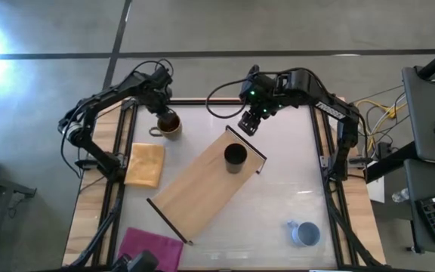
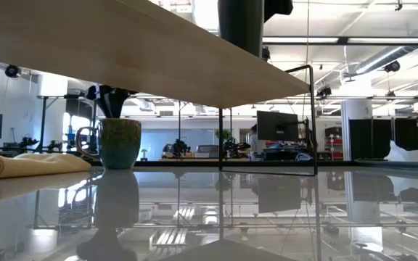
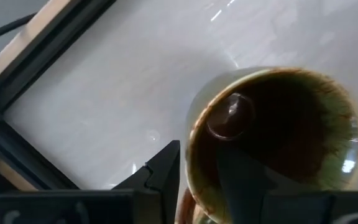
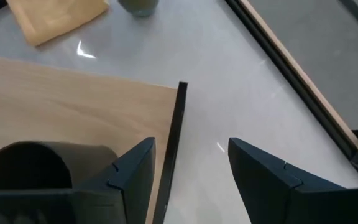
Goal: Stack small to large cups/mugs on shelf
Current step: Put the green mug on the shelf
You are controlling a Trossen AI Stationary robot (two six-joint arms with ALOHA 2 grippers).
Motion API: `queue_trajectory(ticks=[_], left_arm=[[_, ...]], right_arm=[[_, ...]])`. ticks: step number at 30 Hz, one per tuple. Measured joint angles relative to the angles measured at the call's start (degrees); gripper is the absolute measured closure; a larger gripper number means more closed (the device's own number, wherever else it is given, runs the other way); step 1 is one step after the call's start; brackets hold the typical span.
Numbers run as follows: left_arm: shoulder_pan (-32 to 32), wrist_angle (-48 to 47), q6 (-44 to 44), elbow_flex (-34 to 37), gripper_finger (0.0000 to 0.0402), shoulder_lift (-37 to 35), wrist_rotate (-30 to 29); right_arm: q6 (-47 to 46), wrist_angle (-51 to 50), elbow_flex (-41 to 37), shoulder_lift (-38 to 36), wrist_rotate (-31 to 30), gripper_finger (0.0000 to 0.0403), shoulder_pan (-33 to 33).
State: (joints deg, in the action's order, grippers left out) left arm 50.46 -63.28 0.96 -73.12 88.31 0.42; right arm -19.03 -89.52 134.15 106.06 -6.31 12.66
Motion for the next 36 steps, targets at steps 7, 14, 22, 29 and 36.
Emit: queue_trajectory(ticks=[7,14,22,29,36], left_arm=[[0.2,1.9,1.4,3.0,0.0311,0.7,-0.7],[0.2,3.3,2.5,5.3,0.0315,0.6,-0.7],[0.1,3.0,2.6,5.7,0.0387,0.6,0.6],[-0.1,-0.6,4.1,2.6,0.0387,-1.5,0.1],[-5.5,-11.8,4.3,-7.6,0.0387,-7.5,0.1]], right_arm=[[-0.4,0.5,0.0,0.0,-0.3,0.0206,0.1],[-0.4,0.6,0.0,0.0,-1.2,0.0206,0.3],[-0.5,1.4,-0.1,0.0,-1.3,0.0208,1.1],[-0.5,1.3,-0.5,0.0,-1.2,0.0219,1.6],[-0.4,0.7,-2.4,0.0,0.3,0.0245,3.6]])
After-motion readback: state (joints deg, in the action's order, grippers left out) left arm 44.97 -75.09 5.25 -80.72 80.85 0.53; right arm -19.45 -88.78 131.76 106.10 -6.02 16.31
